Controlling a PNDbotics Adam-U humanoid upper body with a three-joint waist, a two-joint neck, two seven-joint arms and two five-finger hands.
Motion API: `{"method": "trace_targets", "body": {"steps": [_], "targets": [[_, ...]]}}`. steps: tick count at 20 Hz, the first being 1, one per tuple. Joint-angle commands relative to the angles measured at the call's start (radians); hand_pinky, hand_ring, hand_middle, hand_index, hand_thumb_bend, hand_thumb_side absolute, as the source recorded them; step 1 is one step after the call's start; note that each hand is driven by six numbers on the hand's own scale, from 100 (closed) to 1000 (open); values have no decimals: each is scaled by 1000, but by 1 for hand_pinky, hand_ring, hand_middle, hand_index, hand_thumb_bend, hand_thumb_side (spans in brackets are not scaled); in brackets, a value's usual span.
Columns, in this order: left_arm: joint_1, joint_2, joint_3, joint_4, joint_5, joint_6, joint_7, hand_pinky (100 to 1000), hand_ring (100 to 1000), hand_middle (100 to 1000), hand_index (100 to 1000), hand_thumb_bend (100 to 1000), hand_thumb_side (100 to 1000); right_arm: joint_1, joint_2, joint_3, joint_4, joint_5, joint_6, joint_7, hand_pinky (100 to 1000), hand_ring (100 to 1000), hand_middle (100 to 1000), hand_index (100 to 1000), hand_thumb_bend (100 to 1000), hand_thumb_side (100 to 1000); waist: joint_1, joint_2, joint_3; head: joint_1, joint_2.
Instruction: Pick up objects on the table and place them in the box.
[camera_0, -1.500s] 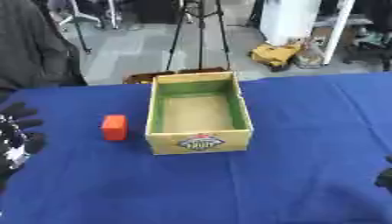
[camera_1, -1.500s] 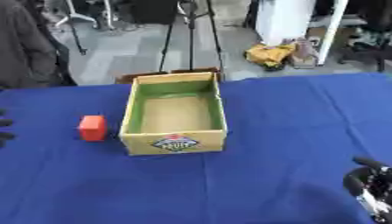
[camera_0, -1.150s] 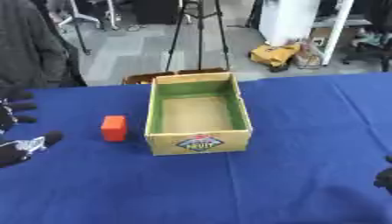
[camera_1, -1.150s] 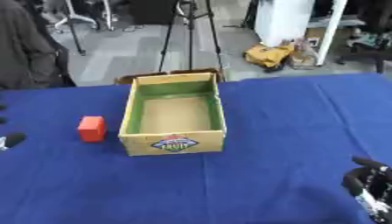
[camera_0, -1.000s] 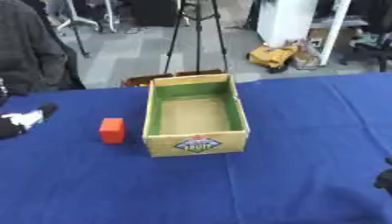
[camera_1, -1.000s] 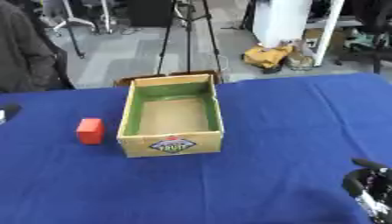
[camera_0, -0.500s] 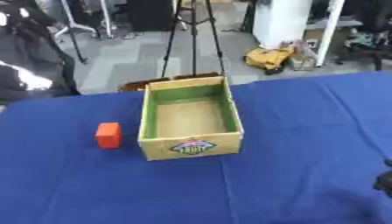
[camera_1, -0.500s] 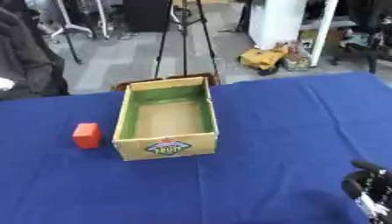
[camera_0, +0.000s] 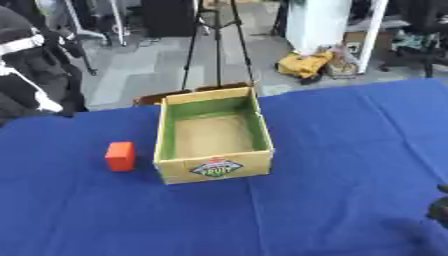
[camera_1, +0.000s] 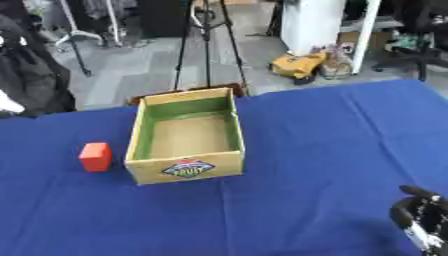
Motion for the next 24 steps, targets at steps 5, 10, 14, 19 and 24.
{"method": "trace_targets", "body": {"steps": [5,10,14,19,24], "targets": [[-73,-87,9,187,-123,-16,-106,751,762,765,839,792,100,-12,-24,1,-4,16,0,4,789,569,564,810,553,454,-4,-2,-17,-7,-1],[-78,-117,48,281,-213,-37,-69,750,760,762,836,791,100,-17,-21,2,-5,19,0,4,789,569,564,810,553,455,-3,6,-27,-7,-3],[-76,-124,86,326,-289,-44,-33,748,757,759,834,789,100,-18,-19,3,-4,21,0,4,789,570,563,811,554,456,-1,11,-33,-6,-3],[-75,-134,125,348,-380,-73,-1,743,753,755,833,790,100,-22,-16,6,-3,23,1,7,789,570,563,811,555,456,1,15,-39,-4,-4],[-70,-141,143,359,-419,-86,32,739,750,752,832,781,100,-25,-14,8,-3,26,1,8,789,570,563,811,556,457,2,22,-47,-2,-6]]}}
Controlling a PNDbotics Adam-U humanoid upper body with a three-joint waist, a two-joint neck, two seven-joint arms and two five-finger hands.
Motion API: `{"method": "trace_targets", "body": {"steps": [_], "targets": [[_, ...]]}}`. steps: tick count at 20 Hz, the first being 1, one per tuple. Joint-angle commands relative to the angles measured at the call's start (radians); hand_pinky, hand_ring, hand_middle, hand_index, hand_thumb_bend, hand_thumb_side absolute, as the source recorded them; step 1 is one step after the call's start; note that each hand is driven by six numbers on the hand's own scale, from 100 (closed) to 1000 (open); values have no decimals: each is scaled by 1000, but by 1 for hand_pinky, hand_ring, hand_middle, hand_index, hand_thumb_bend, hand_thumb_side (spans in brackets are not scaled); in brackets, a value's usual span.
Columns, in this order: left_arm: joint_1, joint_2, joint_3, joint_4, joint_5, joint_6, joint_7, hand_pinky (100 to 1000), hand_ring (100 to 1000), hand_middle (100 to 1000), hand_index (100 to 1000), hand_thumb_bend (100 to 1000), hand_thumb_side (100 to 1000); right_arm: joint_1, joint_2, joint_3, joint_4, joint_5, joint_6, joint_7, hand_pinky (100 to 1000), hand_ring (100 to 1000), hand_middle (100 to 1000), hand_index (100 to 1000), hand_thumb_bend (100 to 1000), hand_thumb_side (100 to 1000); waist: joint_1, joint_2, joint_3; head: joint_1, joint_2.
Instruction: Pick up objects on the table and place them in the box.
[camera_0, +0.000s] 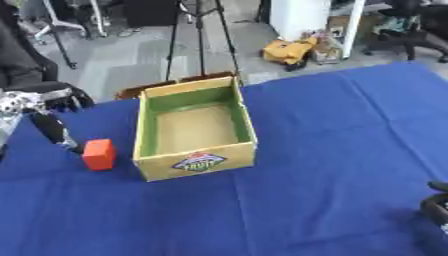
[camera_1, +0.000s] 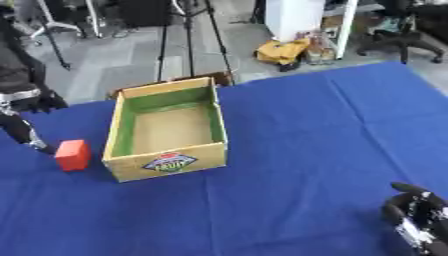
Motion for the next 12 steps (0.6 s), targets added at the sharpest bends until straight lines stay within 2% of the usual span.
{"method": "trace_targets", "body": {"steps": [1,12], "targets": [[-16,17,19,1,-20,-5,20,739,750,752,832,780,100,-8,-14,-4,-9,17,-3,3,789,570,563,811,556,457,-3,-11,-1,5,-5],[-3,5,19,21,-37,-12,19,735,742,743,830,762,100,-14,-11,-3,-8,22,-3,5,789,571,562,811,557,458,-2,1,-7,7,-3]]}}
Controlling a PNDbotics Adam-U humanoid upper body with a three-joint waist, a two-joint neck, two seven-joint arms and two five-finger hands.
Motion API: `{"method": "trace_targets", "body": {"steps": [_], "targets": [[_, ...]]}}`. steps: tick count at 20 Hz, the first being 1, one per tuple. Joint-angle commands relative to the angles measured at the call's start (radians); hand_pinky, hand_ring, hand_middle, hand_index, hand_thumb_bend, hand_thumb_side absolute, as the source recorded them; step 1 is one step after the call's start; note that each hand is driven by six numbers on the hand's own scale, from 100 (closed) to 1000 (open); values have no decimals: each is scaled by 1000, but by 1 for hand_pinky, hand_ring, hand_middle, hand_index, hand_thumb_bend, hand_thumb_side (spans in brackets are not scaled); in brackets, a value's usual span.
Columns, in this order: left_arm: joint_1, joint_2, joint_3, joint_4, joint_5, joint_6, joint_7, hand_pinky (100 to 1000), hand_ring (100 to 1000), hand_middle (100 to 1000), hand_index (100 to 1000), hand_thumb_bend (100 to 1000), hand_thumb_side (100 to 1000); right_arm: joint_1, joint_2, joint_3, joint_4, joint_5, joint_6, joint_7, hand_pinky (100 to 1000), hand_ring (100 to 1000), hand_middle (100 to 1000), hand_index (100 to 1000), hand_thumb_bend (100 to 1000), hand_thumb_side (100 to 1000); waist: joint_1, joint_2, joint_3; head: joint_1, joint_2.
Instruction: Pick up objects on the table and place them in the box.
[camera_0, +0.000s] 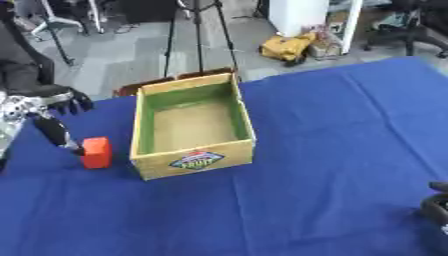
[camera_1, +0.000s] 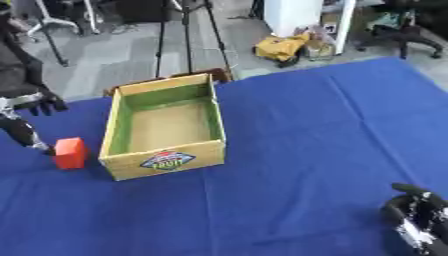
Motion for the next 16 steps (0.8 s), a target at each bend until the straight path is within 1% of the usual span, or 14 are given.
{"method": "trace_targets", "body": {"steps": [1,16], "targets": [[-11,19,10,-4,-5,-4,-1,734,741,743,830,762,100,-9,-12,-4,-8,10,-2,2,789,571,562,811,557,458,-6,-12,-1,2,-3],[6,-8,3,11,-22,-12,-10,723,721,721,822,736,100,-13,-7,-2,-9,16,-4,4,790,572,562,811,557,460,-10,5,-8,6,-2]]}}
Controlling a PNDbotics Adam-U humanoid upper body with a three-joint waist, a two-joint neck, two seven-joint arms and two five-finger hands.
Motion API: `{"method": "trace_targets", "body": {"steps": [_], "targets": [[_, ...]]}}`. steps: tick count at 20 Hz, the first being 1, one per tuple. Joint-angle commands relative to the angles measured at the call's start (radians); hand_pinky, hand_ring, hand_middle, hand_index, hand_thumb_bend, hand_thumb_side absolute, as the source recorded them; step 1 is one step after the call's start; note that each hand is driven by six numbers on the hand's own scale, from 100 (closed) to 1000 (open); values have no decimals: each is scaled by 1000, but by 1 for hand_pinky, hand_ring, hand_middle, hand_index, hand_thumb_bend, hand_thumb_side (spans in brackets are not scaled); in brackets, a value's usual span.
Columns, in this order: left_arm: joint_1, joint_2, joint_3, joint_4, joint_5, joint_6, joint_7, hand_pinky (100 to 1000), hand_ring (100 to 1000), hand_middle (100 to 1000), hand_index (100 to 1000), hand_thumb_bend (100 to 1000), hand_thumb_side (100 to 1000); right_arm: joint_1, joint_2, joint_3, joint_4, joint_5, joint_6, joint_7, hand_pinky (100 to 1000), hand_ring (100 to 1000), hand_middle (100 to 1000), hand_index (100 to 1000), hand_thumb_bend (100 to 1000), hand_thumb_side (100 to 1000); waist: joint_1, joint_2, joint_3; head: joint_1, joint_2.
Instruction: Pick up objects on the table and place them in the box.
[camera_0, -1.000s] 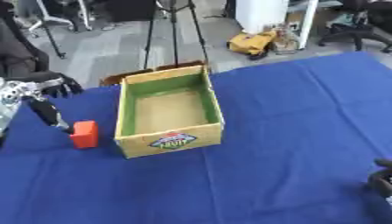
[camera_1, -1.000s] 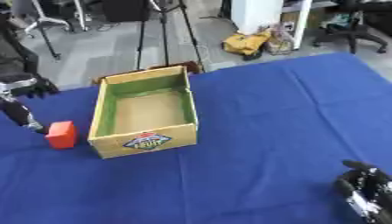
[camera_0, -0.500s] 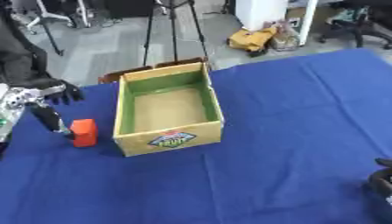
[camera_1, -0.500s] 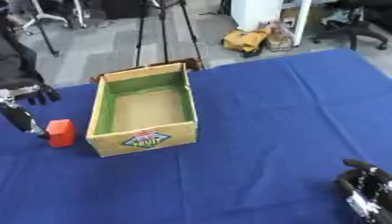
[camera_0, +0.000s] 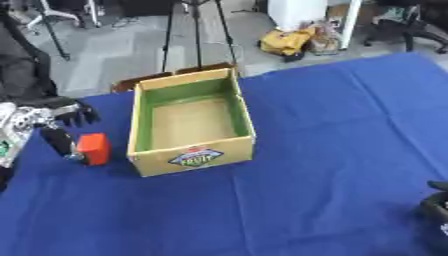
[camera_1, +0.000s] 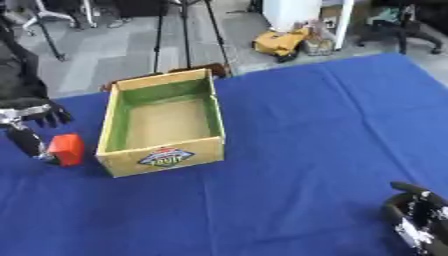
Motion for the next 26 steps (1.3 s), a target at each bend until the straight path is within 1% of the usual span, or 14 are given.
{"method": "trace_targets", "body": {"steps": [1,2,5,6,7,11,15,20,23,26], "targets": [[-12,14,2,-6,-8,-4,-1,722,720,720,822,735,100,-9,-15,-3,-9,4,-3,2,790,572,562,811,557,460,-6,-13,-1,4,-1],[-11,12,2,-5,-10,-5,-1,721,718,719,821,743,100,-9,-15,-2,-8,4,-3,3,790,572,562,811,558,460,-6,-12,-1,4,-1],[-10,7,0,-2,-13,-7,-3,718,714,715,818,729,100,-9,-14,-2,-8,5,-3,3,790,572,562,811,558,460,-6,-10,0,4,0],[-9,5,0,-1,-15,-7,-4,717,712,713,817,741,100,-10,-14,-2,-8,6,-3,3,790,572,562,811,558,460,-6,-10,0,4,1],[-8,5,0,0,-17,-8,-4,717,712,712,817,728,100,-10,-14,-2,-7,6,-3,3,790,572,562,811,558,460,-6,-9,0,3,1],[-6,0,-2,2,-18,-8,-7,709,703,704,812,724,100,-10,-13,-2,-6,7,-3,4,790,573,561,811,558,461,-5,-8,0,2,3],[-5,-4,-5,2,-22,-6,-11,669,669,666,792,723,100,-11,-12,-2,-6,9,-3,5,791,573,561,811,557,462,-4,-6,0,1,4],[-6,-10,-7,2,-32,-10,-9,642,651,650,781,713,100,-11,-12,-3,-5,9,-3,5,791,574,561,811,556,462,-4,-6,0,-1,4],[-5,-12,-7,2,-37,-14,0,586,610,610,751,700,100,-11,-12,-3,-5,9,-4,6,791,574,561,812,556,462,-4,-8,0,-2,4],[-5,-14,-8,2,-45,-15,14,516,561,559,699,690,100,-12,-12,-3,-4,8,-4,7,791,574,561,812,555,462,-4,-9,0,-3,4]]}}
